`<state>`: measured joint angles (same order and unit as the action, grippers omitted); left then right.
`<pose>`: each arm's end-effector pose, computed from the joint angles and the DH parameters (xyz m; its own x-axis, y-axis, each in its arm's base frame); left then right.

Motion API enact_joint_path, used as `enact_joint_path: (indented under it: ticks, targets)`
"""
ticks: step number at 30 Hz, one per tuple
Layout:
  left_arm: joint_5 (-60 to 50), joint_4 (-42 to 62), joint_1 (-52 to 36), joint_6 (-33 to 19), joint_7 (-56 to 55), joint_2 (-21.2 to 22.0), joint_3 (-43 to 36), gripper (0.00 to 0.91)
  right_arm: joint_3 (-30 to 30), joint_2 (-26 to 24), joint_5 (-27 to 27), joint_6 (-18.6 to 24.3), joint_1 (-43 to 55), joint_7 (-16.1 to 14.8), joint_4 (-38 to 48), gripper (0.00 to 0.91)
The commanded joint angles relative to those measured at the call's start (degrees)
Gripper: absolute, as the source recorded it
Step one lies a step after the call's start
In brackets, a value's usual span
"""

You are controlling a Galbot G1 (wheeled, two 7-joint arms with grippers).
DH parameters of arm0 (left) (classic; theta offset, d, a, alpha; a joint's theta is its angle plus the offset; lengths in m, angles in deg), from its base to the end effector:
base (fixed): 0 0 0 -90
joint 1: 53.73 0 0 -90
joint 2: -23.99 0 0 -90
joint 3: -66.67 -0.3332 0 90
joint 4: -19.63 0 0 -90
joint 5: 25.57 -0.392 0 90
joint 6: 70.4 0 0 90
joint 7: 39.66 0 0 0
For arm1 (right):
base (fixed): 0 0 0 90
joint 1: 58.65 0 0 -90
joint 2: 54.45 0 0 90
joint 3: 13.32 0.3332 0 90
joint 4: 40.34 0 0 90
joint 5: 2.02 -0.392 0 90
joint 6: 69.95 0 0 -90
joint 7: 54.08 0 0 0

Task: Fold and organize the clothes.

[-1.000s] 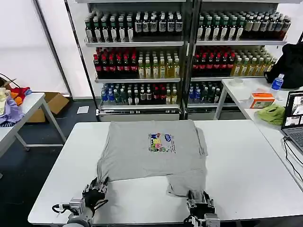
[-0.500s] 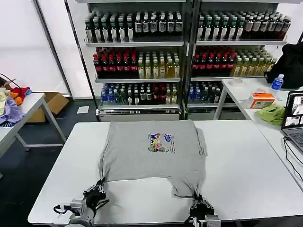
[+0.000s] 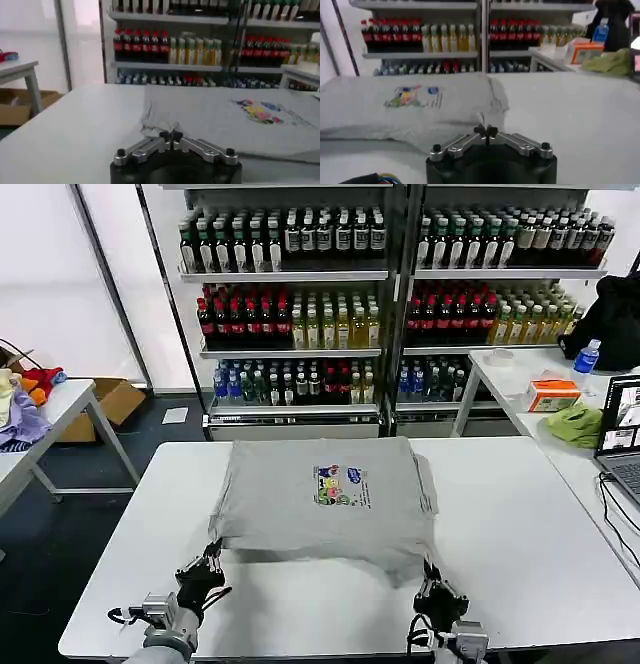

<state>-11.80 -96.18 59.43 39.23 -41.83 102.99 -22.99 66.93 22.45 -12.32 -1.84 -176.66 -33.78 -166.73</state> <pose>0.2619 0.0331 -0.2851 -0.9523 0.0572 0.2996 0.0442 0.9978 -0.0501 0.2229 0.0292 -0.2433 -0.9598 0.0694 0.2720 0.0620 0.9974 -0.0359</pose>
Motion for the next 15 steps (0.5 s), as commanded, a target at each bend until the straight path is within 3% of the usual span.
enact_joint_path:
  ticks: [1,15]
  targets:
    - [1.2,1.8,-5.0,-1.2,0.1,-1.1,-0.9,0.01,1.5,0.0,0.8,0.2,6.5,-1.3,1.0,0.0]
    - [5.4,14.0,-19.0,-2.3,-0.9,-1.9,-4.7,0.01,-0.4,-2.3,-1.7,-1.6,21.6,-3.4,13.4,0.0]
